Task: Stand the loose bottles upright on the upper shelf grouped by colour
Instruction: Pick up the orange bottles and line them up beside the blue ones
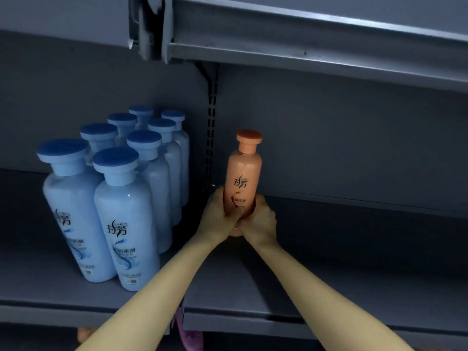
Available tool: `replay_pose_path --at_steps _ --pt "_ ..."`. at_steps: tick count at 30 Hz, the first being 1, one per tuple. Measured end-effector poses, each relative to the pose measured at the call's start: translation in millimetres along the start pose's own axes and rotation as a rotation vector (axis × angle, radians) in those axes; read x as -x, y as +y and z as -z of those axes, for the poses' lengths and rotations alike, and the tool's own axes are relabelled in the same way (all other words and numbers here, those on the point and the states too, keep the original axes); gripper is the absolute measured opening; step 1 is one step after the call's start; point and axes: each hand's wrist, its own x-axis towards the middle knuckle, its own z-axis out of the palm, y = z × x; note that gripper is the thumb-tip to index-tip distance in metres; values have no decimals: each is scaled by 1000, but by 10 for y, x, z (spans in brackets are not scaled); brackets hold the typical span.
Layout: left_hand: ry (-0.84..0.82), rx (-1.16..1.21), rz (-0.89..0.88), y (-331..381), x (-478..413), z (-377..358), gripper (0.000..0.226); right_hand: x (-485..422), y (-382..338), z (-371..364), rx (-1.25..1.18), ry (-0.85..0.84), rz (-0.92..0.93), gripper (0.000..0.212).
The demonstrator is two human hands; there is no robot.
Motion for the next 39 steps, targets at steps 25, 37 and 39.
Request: replay_pose_path --at_steps 25,37,39 --pt "88 -86 43 -270 -345 -18 60 -467 63 -215 20 -155 44 48" --pt "106 -92 58 -322 -502 -42 63 -635 82 -288 4 -165 47 48" --pt "108 -92 62 -324 -524 -46 63 -652 80 -294 2 -167 47 46"
